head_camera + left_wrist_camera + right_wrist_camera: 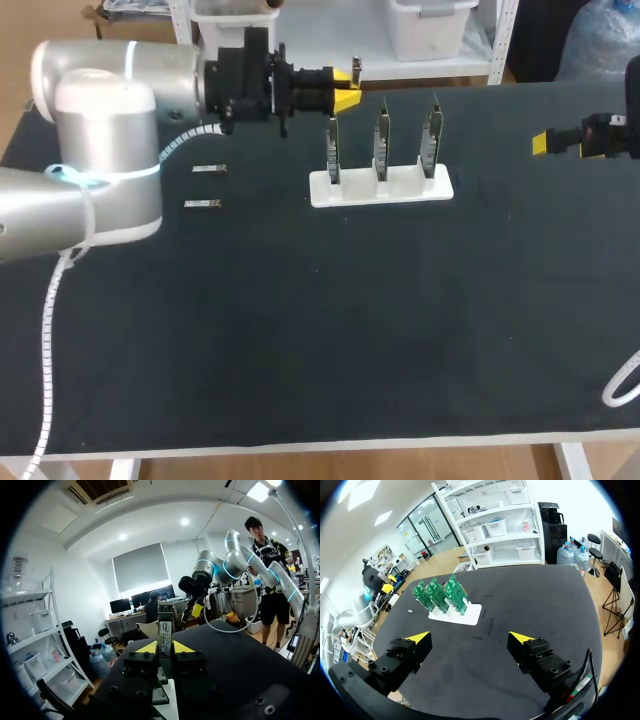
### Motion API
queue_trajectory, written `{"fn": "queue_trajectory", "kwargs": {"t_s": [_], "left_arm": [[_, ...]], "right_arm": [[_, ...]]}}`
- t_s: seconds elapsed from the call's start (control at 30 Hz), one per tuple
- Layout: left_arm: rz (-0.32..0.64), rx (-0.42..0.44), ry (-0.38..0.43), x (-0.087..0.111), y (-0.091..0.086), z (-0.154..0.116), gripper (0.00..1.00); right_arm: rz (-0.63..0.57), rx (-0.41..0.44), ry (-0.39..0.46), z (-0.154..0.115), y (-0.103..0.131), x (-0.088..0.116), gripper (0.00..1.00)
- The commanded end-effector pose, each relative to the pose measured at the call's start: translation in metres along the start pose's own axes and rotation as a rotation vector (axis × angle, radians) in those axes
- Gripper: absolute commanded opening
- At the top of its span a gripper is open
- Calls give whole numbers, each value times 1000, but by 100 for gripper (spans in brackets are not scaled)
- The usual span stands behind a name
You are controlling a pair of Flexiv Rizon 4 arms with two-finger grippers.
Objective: Pick up the optical module with the left hand, and insert it into the network port with the right hand.
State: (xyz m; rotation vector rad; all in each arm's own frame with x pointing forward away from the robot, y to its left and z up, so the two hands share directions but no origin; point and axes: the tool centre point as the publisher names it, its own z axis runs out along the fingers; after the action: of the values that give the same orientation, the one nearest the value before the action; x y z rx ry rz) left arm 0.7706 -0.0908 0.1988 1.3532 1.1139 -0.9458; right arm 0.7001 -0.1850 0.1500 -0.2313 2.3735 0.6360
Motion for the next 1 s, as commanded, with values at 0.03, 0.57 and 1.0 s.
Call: {"fn": "queue_trajectory", "kwargs": {"t_s": [0.03, 0.57, 1.0], "left_arm": [[-2, 2, -7, 1, 1, -1, 0], [10, 22, 2, 2, 20, -2, 0], [-108, 85, 23, 12, 16, -7, 0]], "right_arm": [[0, 0, 0, 0, 0, 0, 100], [0, 0, 0, 0, 0, 0, 100], [0, 0, 0, 0, 0, 0, 100]]}}
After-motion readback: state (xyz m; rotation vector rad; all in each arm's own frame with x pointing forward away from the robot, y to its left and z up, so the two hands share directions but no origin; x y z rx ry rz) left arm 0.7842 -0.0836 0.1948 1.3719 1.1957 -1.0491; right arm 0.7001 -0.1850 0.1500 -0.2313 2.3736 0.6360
